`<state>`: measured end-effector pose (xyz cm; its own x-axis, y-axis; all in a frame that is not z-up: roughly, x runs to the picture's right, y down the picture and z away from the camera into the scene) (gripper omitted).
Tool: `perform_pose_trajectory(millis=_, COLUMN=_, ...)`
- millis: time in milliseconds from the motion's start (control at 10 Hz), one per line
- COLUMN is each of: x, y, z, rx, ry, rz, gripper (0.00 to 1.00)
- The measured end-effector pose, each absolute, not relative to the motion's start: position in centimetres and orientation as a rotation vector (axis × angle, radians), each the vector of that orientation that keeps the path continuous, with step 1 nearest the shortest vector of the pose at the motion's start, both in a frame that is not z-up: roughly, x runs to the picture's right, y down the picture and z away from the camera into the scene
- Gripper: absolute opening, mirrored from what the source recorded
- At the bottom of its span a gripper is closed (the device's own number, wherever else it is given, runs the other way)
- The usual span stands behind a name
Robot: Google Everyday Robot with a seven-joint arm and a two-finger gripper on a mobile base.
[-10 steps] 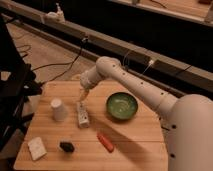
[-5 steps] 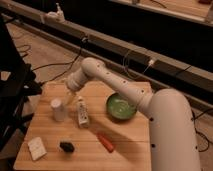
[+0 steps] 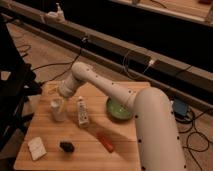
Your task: Place the ceramic cup over the eraser
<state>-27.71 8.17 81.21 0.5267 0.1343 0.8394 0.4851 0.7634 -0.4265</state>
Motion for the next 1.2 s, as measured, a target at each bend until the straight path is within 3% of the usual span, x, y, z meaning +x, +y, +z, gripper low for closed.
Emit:
perform_pose_trajectory(millis=300, x=-28.2, y=9.3, z=83.3, rx=-0.748, ry=-0.996, rz=-0.227, gripper=0.8)
perform_pose_trajectory(millis=400, x=-28.0, y=9.3, z=84.2, rx=-0.755, ry=-0.983, rz=-0.212, gripper=0.76)
perform_pose_trajectory(millis=500, x=-27.9, y=9.1, z=84.8, rx=-0.758, ry=-0.975, rz=-0.2, gripper=0.69)
perform_pose_trajectory(millis=1100, x=-25.1, y=7.3, z=85.4, rx=-0.719, ry=-0.949, rz=-0.141, gripper=0.05)
perform_pose_trajectory(millis=1200, x=-24.5, y=6.4, z=84.9, rx=-0.702, ry=-0.954, rz=-0.13, gripper=0.01)
